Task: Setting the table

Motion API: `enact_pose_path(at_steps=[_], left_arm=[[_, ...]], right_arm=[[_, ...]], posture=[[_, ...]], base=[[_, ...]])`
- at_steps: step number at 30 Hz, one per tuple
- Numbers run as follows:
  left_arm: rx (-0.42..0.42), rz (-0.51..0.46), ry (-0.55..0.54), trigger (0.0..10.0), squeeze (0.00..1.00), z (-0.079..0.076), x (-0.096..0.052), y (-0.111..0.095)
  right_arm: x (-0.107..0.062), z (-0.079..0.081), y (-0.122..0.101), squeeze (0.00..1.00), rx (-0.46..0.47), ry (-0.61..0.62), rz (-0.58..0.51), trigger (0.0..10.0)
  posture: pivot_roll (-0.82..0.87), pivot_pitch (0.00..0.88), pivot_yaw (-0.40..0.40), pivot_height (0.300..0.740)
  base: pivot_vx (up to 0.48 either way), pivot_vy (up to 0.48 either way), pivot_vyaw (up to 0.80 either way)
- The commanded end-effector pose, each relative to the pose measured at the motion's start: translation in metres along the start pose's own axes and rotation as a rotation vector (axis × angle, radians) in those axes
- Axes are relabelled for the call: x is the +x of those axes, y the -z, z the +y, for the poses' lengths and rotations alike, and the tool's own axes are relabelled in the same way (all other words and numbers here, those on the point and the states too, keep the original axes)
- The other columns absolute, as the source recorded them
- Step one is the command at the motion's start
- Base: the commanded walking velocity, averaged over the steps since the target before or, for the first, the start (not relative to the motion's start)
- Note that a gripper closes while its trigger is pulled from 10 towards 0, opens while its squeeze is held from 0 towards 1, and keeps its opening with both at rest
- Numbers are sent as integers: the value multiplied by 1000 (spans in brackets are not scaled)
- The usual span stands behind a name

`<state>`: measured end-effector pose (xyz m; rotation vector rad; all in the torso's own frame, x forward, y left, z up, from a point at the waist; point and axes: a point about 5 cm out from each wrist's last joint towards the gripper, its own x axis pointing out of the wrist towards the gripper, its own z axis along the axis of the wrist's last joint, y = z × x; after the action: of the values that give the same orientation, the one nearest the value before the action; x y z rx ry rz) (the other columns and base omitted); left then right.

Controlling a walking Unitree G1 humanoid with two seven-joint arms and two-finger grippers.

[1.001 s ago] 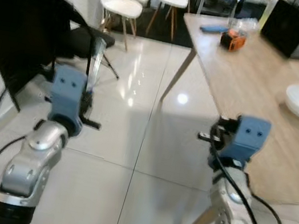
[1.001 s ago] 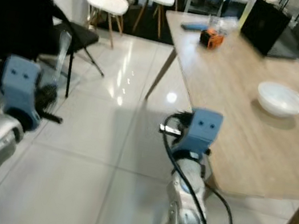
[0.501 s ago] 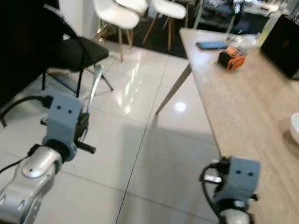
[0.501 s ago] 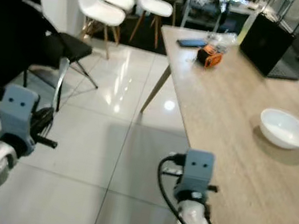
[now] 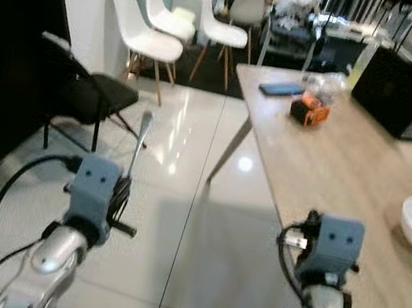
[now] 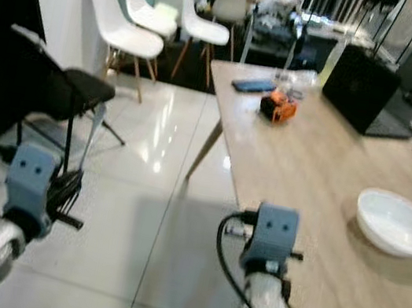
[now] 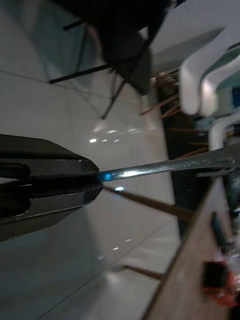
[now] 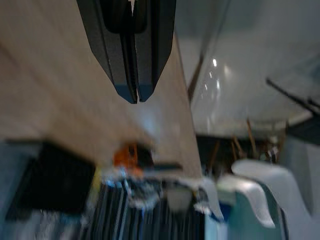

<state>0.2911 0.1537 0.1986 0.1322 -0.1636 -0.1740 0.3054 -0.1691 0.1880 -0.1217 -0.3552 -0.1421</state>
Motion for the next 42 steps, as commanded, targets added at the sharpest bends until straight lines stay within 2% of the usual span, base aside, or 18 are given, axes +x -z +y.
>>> enact_pose_path(at_steps=[1,7,20,34,42], left_arm=[[17,-4,-18,10000,0,5,0,0],[14,-25,-17,10000,0,3,3,-3],[3,-36,5,10000,0,-4,8,-6],[-27,-38,15,10000,0,-9,4,-7],[-51,-24,51,10000,0,-15,1,-8]], right_arm=[[0,12,5,0,18,-31,19,10000],[4,20,5,0,22,-69,11,10000],[13,21,5,0,27,-62,-8,10000],[14,22,7,0,42,-79,13,10000],[13,21,9,0,36,-89,24,10000]], posture=[[63,5,31,740],[70,0,26,740],[80,0,43,740],[83,7,18,740],[77,17,15,740]], base=[[431,0,0],[433,0,0],[431,0,0],[422,0,0],[42,0,0]])
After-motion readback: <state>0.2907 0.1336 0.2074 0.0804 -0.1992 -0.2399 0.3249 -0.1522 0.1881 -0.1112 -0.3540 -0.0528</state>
